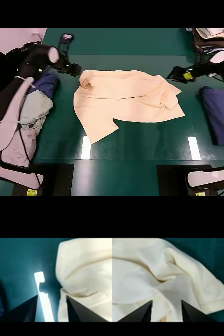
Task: Fold the shirts.
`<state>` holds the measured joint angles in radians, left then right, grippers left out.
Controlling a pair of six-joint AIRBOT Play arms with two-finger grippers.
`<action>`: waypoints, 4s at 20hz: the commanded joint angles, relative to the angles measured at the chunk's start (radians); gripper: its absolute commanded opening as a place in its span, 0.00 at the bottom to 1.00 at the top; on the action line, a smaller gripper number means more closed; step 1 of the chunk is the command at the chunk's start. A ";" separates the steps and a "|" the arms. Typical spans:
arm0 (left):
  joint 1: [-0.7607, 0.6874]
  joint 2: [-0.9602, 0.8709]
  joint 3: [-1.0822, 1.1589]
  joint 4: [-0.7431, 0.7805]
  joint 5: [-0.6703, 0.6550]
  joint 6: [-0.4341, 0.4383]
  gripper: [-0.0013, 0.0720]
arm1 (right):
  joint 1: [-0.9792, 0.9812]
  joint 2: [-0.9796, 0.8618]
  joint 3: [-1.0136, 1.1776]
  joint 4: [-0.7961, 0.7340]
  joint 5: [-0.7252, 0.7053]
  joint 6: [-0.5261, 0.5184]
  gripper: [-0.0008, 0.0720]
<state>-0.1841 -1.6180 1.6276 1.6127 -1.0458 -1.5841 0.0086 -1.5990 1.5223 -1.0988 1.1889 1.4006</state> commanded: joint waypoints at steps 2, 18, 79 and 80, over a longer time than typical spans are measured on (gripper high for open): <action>0.131 0.107 -0.032 -0.114 -0.286 0.069 0.60 | -0.087 0.161 -0.072 0.008 0.180 -0.088 0.57; 0.211 0.262 -0.831 -0.732 0.183 0.189 0.60 | -0.249 0.584 -0.575 0.190 0.237 -0.130 0.57; 0.178 0.772 0.380 -0.513 -0.105 -0.009 0.05 | -0.343 0.671 0.518 -0.039 0.209 -0.050 0.03; 0.178 0.761 0.271 -0.513 -0.120 -0.009 0.05 | -0.338 0.639 0.465 -0.015 0.233 -0.051 0.03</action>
<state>-0.0071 -0.8494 2.0834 1.0798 -1.1084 -1.5776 -0.3347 -0.9020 2.0476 -1.1561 1.3487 1.3411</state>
